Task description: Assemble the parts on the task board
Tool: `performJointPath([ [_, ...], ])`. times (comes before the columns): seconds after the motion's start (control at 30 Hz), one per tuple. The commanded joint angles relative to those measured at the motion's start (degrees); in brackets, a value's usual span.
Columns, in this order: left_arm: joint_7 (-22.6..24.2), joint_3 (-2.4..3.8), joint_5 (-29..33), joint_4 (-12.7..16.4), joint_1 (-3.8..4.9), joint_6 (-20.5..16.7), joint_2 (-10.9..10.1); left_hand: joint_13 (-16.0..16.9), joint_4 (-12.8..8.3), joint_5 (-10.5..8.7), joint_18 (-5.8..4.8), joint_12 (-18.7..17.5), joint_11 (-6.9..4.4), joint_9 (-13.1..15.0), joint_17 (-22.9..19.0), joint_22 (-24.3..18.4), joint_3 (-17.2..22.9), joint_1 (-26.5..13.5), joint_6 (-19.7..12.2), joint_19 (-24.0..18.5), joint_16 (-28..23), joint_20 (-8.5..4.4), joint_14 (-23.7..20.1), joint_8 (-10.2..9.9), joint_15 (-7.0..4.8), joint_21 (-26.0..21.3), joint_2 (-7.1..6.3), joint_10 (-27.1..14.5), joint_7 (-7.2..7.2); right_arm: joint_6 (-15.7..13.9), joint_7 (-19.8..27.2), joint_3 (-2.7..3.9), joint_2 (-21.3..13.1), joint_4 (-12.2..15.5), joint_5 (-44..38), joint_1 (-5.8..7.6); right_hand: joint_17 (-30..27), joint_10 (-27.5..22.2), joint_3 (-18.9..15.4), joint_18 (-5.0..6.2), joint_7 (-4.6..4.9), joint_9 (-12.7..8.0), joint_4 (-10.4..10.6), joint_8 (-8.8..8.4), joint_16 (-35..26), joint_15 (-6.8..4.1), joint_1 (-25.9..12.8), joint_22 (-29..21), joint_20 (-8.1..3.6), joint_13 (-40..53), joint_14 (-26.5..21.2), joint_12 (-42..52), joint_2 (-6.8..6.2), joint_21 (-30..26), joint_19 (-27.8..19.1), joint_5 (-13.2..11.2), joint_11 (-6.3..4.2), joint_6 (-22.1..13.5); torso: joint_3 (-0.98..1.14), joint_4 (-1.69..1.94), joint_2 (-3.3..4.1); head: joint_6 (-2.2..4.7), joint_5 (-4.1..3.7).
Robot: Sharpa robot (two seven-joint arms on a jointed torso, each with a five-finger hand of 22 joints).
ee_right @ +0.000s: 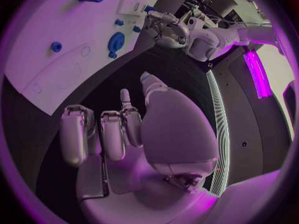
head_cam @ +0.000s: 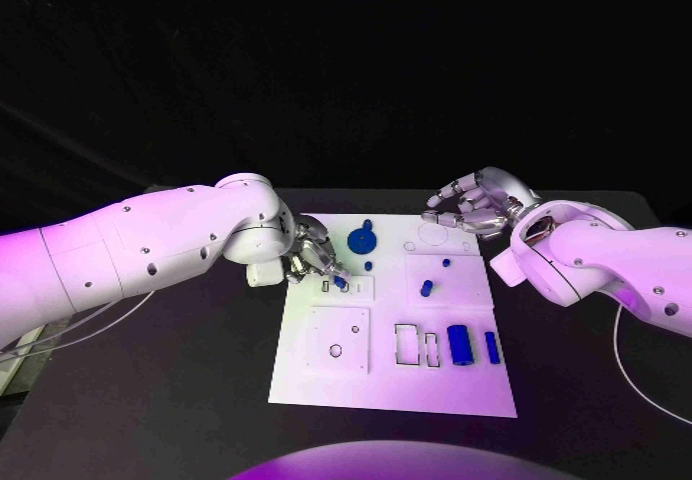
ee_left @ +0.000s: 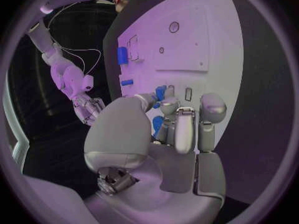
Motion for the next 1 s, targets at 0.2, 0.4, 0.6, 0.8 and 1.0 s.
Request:
performJointPath([
  [0.2,3.98,-0.12,-11.31,3.42,-0.66,-6.42,-1.24,-0.1,-11.72,0.24,-0.56,0.36,0.04,0.6,3.44,0.84,14.49,-1.45,-0.11,0.69,0.7,-0.44,2.53,0.41,-0.38,0.7,-2.12,0.99,0.12,0.81,-0.05,0.01,-0.14,0.0,-0.53,-0.05,5.11,-0.47,-0.35,1.09,-0.12,0.07,0.05,0.31,-0.25,0.01,-0.29,8.25,0.09,6.25,3.83,-0.37,-0.04,-0.36,-0.19,0.02,-0.08,-0.4,-0.07,0.04,-0.03,-0.31,0.18],
  [0.4,5.74,-0.3,-15.58,4.84,-1.74,-9.53,-1.56,0.35,-13.07,0.27,-0.77,0.69,-0.12,0.81,4.49,2.04,17.09,-2.53,0.49,1.49,1.18,-0.56,3.0,0.51,-0.52,1.36,-3.25,1.85,-0.01,0.88,-0.05,0.01,-0.09,-0.11,-0.54,-0.1,5.13,-0.46,-0.45,1.09,-0.14,0.1,-0.07,0.37,-0.26,0.01,-0.26,8.23,0.08,6.26,3.84,-0.37,-0.04,-0.41,-0.2,0.04,-0.1,-0.46,-0.12,-0.03,0.01,-0.48,0.44],
  [0.6,6.09,-0.4,-16.53,4.63,-2.32,-9.76,-0.94,0.5,-13.7,0.3,-0.89,0.8,-0.23,0.87,4.95,2.7,18.23,-3.07,0.89,1.96,1.39,-0.65,3.22,0.51,-0.63,1.72,-3.72,2.29,-0.11,1.0,-0.1,0.01,0.03,-0.17,-0.58,-0.17,5.11,-0.45,-0.48,1.08,-0.15,0.13,-0.2,0.42,-0.28,-0.01,-0.04,8.24,0.07,6.27,3.84,-0.35,-0.09,-0.4,-0.17,0.06,-0.12,-0.5,-0.11,-0.24,0.11,-0.59,0.53],
  [0.8,5.75,-0.47,-16.42,3.98,-2.5,-9.47,-0.33,0.55,-13.8,0.29,-0.89,0.82,-0.25,0.88,5.01,2.72,18.46,-3.2,0.99,1.99,1.42,-0.66,3.26,0.5,-0.65,1.74,-3.76,2.4,-0.13,1.07,-0.18,0.01,0.05,-0.18,-0.65,-0.22,5.11,-0.45,-0.48,1.08,-0.15,0.13,-0.2,0.42,-0.28,-0.01,-0.04,8.24,0.07,6.27,3.84,-0.35,-0.09,-0.4,-0.17,0.06,-0.12,-0.5,-0.08,-0.19,0.14,-0.62,0.39],
  [1.0,5.24,-0.49,-16.32,3.58,-2.58,-9.04,-0.09,0.73,-13.85,0.3,-0.94,0.93,-0.27,0.88,5.14,2.95,18.64,-3.35,1.08,2.14,1.48,-0.68,3.31,0.49,-0.67,1.86,-3.78,2.57,-0.15,1.07,-0.22,0.01,0.04,-0.16,-0.68,-0.23,5.11,-0.45,-0.48,1.08,-0.15,0.13,-0.2,0.42,-0.28,-0.01,-0.04,8.24,0.07,6.27,3.84,-0.35,-0.09,-0.4,-0.17,0.06,-0.12,-0.5,-0.03,-0.14,0.11,-0.85,0.27],
])
